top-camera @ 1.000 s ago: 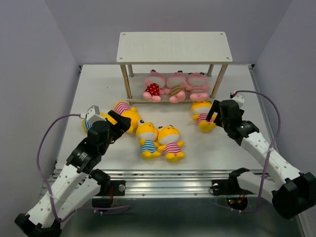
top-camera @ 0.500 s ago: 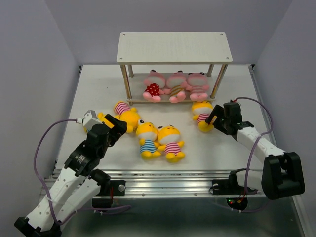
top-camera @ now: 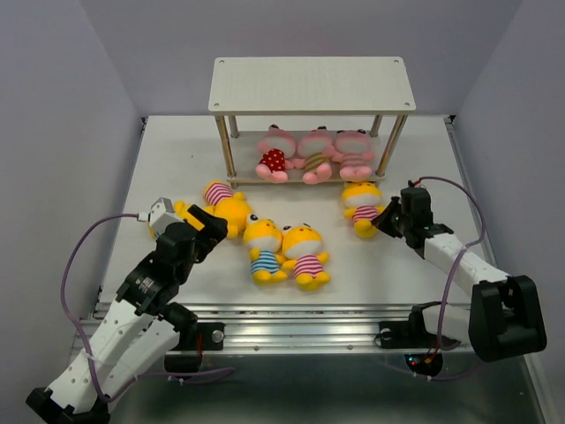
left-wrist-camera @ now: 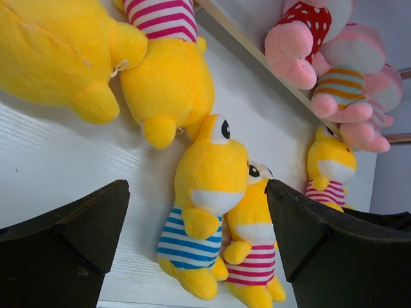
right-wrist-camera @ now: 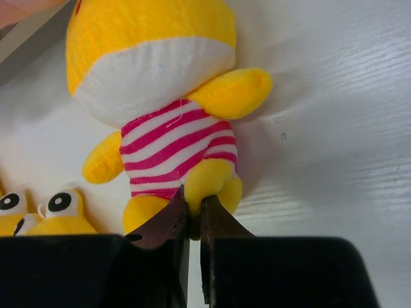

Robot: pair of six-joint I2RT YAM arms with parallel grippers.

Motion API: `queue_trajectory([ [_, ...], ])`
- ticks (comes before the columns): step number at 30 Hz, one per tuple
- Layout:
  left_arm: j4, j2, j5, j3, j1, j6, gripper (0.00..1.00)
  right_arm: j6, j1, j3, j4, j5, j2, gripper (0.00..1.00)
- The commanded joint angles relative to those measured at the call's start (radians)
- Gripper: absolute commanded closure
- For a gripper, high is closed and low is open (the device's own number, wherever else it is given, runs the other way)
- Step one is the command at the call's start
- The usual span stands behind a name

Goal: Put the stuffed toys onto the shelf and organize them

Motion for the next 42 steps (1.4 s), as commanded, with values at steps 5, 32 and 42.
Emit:
queue_trajectory([
  [5, 0.048, -0.023, -0.02, -0.017, -0.003, 0.015, 0.01, -0.127, -0.005, 0.085, -0.355, -0.057, -0.199, 0.96],
  [32, 0.104, 0.015, 0.011, -0.014, -0.001, 0.048, 0.01, -0.276, -0.014, 1.266, -0.45, -0.223, 0.229, 0.96],
  [42, 0.075, -0.005, -0.023, -0.022, -0.001, 0.039, 0.01, -0.273, -0.063, 1.441, -0.538, -0.047, 0.369, 0.95],
])
